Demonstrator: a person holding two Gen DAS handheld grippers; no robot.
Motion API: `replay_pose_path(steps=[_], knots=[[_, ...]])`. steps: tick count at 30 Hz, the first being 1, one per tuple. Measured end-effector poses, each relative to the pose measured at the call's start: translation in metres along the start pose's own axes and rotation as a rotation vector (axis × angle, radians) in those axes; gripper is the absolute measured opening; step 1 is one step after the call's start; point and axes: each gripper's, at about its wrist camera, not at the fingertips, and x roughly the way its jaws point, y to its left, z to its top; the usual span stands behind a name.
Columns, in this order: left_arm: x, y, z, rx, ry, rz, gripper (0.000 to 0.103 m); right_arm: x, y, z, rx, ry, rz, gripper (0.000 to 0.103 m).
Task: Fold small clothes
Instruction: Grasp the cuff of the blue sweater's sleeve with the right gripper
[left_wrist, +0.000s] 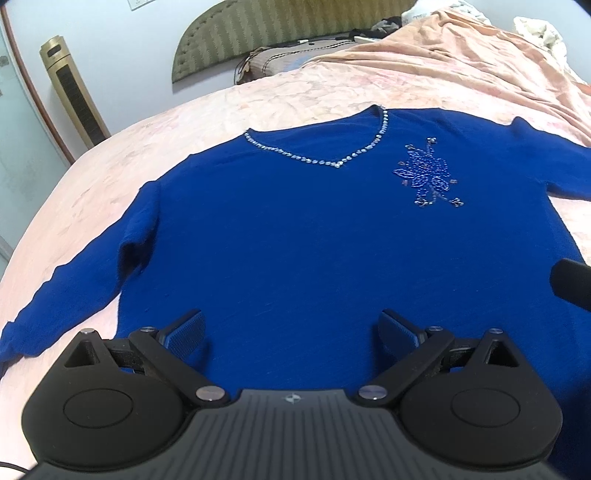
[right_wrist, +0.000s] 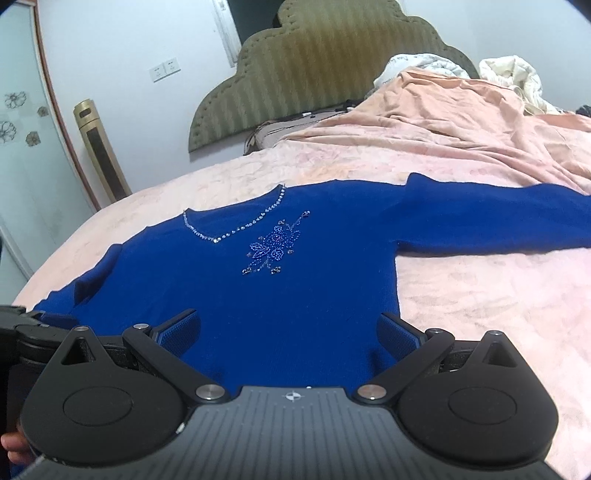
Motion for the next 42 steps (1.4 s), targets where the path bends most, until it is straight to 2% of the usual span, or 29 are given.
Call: replay_pose_path(steps=[5,11,15,19,24,27,29,33,36,39,42], knots=[[0.001,-0.012,0.007,0.014,0.006,-0.014,0.101,0.001,-0.01,0.002,0.027,0.005,0.008,0.103],[-0.002,-0.032,0.013,0.048,-0.01,-0.069,0.101,0.002,-0.034,0.007,0.096,0.007,0.0,0.103],[-0.002,-0.048,0.017,0.102,-0.032,-0.075,0.101,-0.003,-0.064,0.013,0.185,-0.02,-0.05,0.103],[-0.002,-0.054,0.021,0.127,-0.049,-0.08,0.101,-0.012,-0.12,0.022,0.334,-0.072,-0.13,0.101],[0.0,-0.054,0.025,0.135,-0.053,-0.081,0.101,-0.049,-0.209,0.044,0.511,-0.218,-0.279,0.099],[0.002,-0.054,0.026,0.129,-0.044,-0.087,0.101,-0.071,-0.27,0.054,0.657,-0.304,-0.329,0.095],[0.004,-0.056,0.026,0.133,-0.036,-0.087,0.101,-0.08,-0.315,0.053,0.785,-0.362,-0.315,0.087],[0.007,-0.059,0.025,0.153,-0.028,-0.075,0.101,-0.077,-0.369,0.047,0.903,-0.401,-0.313,0.078],[0.01,-0.061,0.026,0.16,-0.025,-0.066,0.101,-0.066,-0.39,0.039,0.958,-0.389,-0.303,0.076],[0.012,-0.063,0.027,0.162,-0.02,-0.06,0.101,-0.057,-0.397,0.032,0.984,-0.407,-0.196,0.075],[0.012,-0.065,0.027,0.168,-0.021,-0.056,0.101,-0.05,-0.4,0.034,0.986,-0.414,-0.137,0.074]])
